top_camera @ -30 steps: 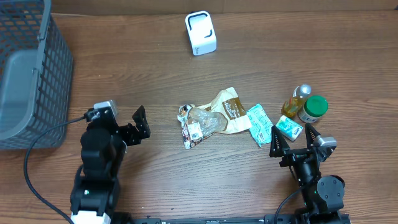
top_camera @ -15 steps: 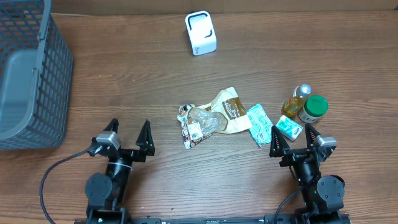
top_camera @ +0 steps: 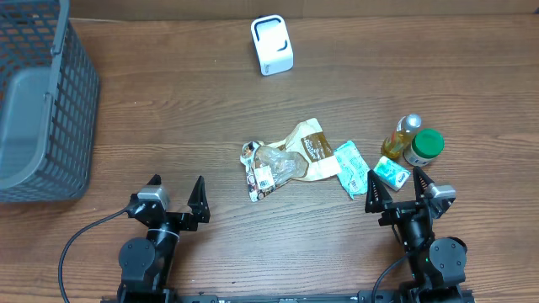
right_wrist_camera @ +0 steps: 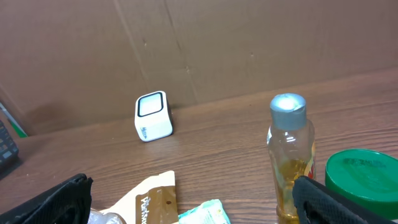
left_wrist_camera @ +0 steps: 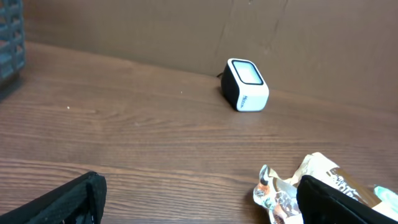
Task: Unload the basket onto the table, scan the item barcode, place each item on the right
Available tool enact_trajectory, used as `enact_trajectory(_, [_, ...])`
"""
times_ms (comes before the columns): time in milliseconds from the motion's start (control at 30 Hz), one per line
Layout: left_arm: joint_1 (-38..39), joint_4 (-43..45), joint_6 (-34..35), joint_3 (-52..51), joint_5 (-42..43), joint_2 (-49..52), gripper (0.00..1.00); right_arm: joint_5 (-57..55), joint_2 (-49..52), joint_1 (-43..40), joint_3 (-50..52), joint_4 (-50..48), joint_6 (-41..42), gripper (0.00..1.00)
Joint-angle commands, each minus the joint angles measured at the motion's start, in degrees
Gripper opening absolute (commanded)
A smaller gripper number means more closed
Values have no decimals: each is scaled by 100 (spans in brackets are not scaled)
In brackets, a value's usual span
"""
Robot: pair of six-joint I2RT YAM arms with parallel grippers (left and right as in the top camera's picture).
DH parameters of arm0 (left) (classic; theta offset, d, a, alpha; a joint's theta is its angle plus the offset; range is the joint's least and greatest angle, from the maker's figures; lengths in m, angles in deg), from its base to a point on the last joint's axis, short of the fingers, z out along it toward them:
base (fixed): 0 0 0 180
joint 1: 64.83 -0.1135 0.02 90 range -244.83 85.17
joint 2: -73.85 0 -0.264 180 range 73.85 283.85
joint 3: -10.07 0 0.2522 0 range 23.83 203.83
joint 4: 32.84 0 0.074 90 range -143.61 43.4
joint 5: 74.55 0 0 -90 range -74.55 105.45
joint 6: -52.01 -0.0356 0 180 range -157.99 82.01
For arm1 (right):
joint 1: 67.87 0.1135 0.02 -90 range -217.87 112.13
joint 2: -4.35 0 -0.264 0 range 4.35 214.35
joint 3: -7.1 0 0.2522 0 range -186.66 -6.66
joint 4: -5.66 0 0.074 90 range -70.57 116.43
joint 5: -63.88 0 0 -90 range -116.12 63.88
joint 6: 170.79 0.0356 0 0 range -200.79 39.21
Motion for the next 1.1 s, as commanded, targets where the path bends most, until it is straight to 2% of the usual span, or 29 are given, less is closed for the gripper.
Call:
enact_trajectory(0, [31,-254,-647,-22,-63,-420,100,31,-42,-33,61,-33,-42,100])
enact_trajectory(200, [31,-258,-1314,-24,-61,-566,100,31,-42,-33,61,-33,-42,100])
enact_trajectory(1067, [31,-251,-1309,-22,-48,-562,99,31,-42,-33,61,-33,-42,100])
